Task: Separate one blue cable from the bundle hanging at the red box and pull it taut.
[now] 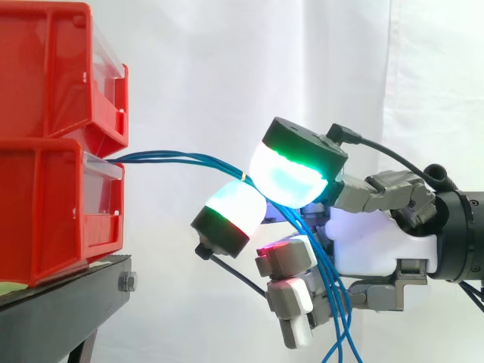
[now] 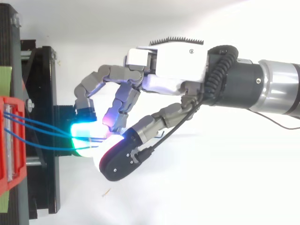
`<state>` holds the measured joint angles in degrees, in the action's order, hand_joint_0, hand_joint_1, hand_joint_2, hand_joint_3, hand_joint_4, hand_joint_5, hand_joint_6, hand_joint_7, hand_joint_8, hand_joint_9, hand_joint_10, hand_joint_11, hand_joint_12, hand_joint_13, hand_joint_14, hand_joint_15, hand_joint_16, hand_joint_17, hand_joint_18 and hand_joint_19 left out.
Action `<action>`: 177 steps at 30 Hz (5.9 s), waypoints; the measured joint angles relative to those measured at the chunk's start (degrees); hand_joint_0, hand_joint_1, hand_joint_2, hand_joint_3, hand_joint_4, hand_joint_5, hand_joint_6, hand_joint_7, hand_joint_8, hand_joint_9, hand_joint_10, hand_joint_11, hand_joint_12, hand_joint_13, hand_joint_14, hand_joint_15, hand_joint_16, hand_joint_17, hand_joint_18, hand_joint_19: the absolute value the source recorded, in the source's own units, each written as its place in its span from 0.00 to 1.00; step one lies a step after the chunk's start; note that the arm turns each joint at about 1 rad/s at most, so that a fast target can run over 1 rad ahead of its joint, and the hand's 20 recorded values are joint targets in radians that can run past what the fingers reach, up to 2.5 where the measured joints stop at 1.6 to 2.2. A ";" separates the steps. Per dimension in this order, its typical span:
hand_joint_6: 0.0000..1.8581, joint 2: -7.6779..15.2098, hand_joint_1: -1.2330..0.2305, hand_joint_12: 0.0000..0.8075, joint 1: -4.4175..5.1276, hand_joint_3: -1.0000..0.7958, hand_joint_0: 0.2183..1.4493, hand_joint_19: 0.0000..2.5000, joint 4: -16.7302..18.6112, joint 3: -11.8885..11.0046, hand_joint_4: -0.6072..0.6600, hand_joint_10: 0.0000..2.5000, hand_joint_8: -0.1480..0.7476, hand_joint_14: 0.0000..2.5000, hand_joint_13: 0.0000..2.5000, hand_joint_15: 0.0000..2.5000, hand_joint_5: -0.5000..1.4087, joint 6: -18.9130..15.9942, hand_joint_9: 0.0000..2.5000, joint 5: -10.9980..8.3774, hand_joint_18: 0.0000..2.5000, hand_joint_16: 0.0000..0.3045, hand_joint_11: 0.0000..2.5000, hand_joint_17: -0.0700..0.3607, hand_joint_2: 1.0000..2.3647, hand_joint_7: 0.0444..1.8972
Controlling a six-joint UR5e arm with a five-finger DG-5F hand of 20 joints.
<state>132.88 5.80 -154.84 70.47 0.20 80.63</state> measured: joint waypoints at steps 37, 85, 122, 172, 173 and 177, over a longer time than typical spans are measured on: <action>0.50 0.00 0.24 0.48 0.04 0.45 0.35 0.28 -0.28 0.02 0.47 0.01 0.57 0.01 0.47 0.29 0.18 -0.08 0.44 0.04 0.41 0.14 0.43 0.39 0.01 0.56; 0.49 -0.01 0.24 0.46 0.13 0.28 0.42 0.28 -0.38 0.11 0.42 0.01 0.54 0.01 0.46 0.30 0.18 0.41 0.46 0.06 0.41 0.14 0.42 0.38 0.00 0.53; 0.50 0.01 0.23 0.45 0.59 0.32 0.42 0.29 -0.19 0.16 0.39 0.01 0.54 0.01 0.47 0.30 0.18 0.68 0.47 -0.11 0.43 0.14 0.45 0.38 0.00 0.57; 0.51 0.01 0.19 0.44 0.65 0.28 0.50 0.27 -0.35 0.21 0.49 0.01 0.52 0.01 0.46 0.29 0.17 0.56 0.47 0.02 0.41 0.13 0.49 0.37 0.00 0.54; 0.51 0.01 0.18 0.44 0.64 0.28 0.48 0.27 -0.33 0.21 0.51 0.01 0.53 0.01 0.46 0.29 0.18 0.57 0.47 0.03 0.42 0.13 0.49 0.37 0.00 0.55; 0.50 0.01 0.22 0.45 0.65 0.28 0.39 0.28 -0.24 0.24 0.49 0.01 0.54 0.01 0.47 0.29 0.19 0.64 0.48 0.05 0.42 0.13 0.48 0.36 0.00 0.69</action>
<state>132.89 6.45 -155.08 70.71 0.84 80.68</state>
